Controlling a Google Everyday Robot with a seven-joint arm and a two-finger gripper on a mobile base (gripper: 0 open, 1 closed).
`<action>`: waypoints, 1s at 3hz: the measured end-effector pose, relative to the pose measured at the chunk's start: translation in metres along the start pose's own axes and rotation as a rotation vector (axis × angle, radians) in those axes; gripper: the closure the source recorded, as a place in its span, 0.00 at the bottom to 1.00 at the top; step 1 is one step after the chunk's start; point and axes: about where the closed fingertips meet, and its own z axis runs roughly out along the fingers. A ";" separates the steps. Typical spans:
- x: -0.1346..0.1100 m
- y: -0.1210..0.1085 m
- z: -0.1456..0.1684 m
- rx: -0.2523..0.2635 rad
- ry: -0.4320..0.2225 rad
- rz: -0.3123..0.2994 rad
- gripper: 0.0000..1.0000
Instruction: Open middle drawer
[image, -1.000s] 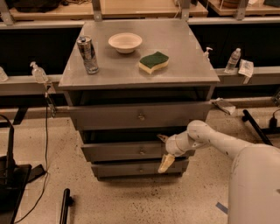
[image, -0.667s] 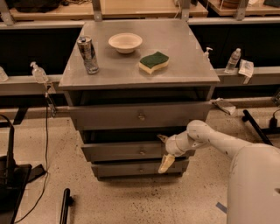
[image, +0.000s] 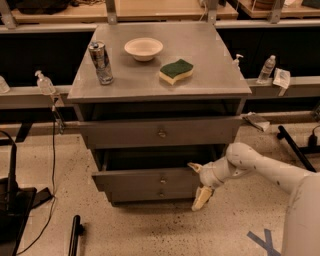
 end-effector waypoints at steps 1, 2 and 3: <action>0.003 0.028 -0.018 -0.035 -0.008 0.029 0.00; -0.001 0.051 -0.029 -0.070 -0.035 0.045 0.00; -0.016 0.048 -0.035 -0.059 -0.076 0.014 0.00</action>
Offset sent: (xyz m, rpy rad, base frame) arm -0.0745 -0.0283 0.0275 0.0390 0.1235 0.0127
